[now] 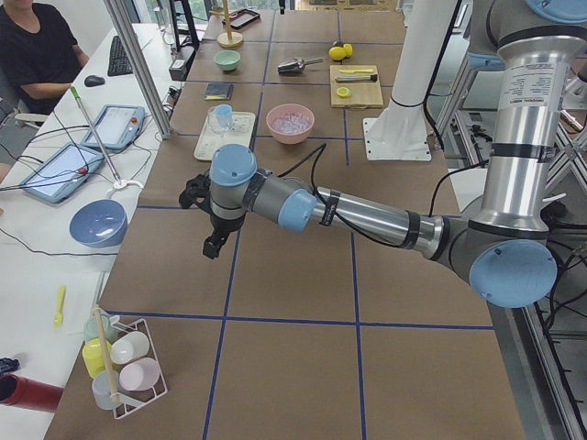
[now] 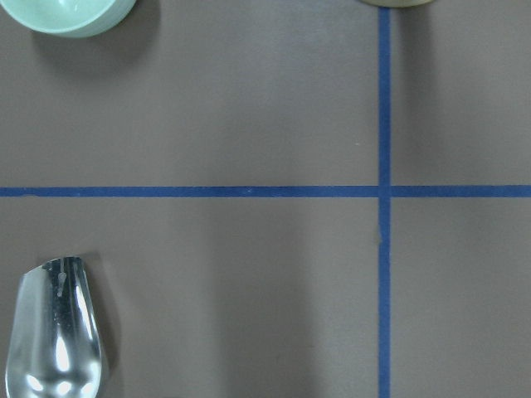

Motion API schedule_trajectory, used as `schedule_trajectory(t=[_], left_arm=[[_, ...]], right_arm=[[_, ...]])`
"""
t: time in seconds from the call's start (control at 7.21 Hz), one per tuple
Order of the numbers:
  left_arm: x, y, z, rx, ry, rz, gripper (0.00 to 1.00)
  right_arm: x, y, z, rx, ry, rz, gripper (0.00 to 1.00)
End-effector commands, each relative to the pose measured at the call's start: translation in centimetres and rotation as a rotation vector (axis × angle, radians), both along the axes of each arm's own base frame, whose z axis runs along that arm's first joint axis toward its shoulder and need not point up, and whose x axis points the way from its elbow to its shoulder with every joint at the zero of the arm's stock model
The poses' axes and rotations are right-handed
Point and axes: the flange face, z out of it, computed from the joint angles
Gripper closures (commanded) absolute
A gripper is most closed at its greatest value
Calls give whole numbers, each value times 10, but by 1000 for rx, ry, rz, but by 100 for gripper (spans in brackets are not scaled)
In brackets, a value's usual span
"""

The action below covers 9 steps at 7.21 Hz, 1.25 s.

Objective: Put ice in cup with scoop

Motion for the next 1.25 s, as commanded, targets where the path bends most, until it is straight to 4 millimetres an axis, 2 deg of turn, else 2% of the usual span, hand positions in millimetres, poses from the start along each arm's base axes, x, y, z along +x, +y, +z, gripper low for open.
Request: schedule_trajectory(t=[0.0,0.14,0.28,0.42,0.56,0.69,0.83,0.97,1.11], left_arm=[[52,7,-46,214,97,86,0],[72,15,-54,253,110,125,0],[81,16,-60,266,121,146,0],[116,10,-68,314,138,209,0],[168,13,-78,367,162,302,1],[190,16,-97,460,201,340,0],[194,17,-95,460,204,350,0],[197,17,-95,465,207,356,0],[205,20,-97,467,211,370,0]], right_arm=[[-43,-1,-21,76,-36,19,0],[-63,7,-24,78,-57,40,0],[-83,16,-28,60,-69,61,0],[-109,24,-35,26,-51,63,0],[-143,34,-52,-10,-30,76,0],[-170,44,-73,-25,-20,90,0],[-188,53,-89,-29,-15,91,0],[-202,68,-92,-37,-13,64,0],[-221,90,-82,-24,33,30,0]])
